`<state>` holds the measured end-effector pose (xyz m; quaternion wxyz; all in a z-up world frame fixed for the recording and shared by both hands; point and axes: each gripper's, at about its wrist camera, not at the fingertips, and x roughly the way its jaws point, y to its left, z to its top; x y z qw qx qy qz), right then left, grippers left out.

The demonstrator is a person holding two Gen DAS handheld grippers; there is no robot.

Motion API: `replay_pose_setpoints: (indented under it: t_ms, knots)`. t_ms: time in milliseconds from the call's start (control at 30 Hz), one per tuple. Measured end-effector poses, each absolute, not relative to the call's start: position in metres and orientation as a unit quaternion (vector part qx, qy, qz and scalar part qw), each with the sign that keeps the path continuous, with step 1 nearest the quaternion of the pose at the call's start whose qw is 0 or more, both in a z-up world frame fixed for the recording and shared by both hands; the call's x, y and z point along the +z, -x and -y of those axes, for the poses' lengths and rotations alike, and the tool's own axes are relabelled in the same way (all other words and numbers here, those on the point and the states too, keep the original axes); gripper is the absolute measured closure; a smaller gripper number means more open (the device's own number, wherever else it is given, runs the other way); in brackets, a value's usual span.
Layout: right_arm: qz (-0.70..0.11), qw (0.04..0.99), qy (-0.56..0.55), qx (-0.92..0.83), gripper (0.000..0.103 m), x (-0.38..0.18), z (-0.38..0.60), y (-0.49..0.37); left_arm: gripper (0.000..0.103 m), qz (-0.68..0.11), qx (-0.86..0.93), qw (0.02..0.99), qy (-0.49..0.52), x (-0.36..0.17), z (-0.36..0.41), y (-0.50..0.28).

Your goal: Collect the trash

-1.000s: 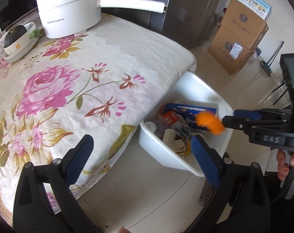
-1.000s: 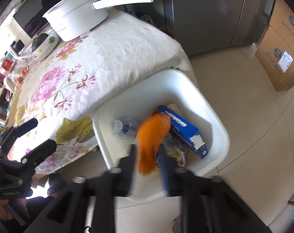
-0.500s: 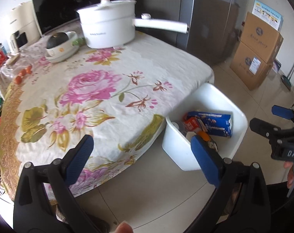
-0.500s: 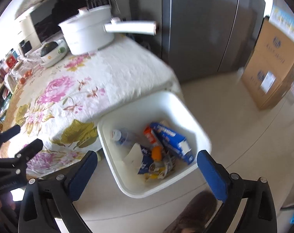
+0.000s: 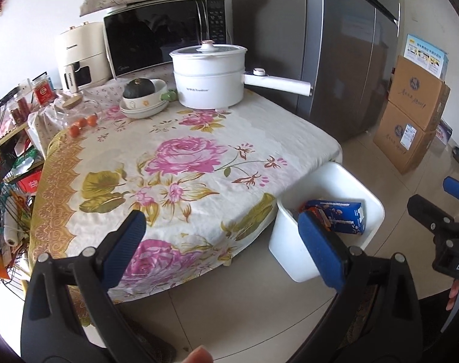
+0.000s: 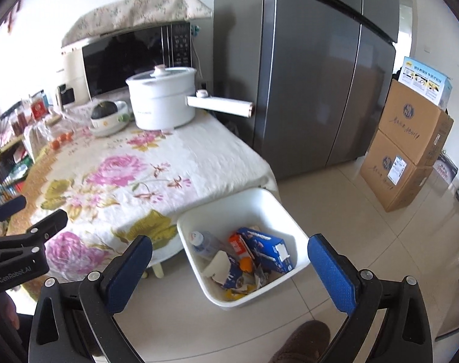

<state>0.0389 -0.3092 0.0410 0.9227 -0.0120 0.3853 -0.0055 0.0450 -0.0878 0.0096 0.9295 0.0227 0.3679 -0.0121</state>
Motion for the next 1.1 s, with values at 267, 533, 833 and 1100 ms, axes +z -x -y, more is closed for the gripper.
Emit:
replay_pose_setpoints:
  t_ms: [267,533,833,1100]
  knots:
    - [-0.352,0.936,0.015,0.004,0.0,0.055,0.294,-0.034,0.001,-0.338,-0.009,0.941,-0.02,0.021,0.08,-0.033]
    - [-0.352,0.936,0.002,0.008,0.0,0.053,0.291,-0.037,0.001,-0.334,-0.011,0.943,-0.014,0.026,0.078,-0.035]
    - [-0.357,0.934,0.014,0.006,0.0,0.049,0.287,-0.036,0.001,-0.342,-0.015,0.94,-0.007,0.025,0.078,-0.035]
    - [-0.358,0.933,0.013,0.005,0.0,0.049,0.287,-0.037,0.001,-0.343,-0.02,0.939,-0.007,0.025,0.08,-0.033]
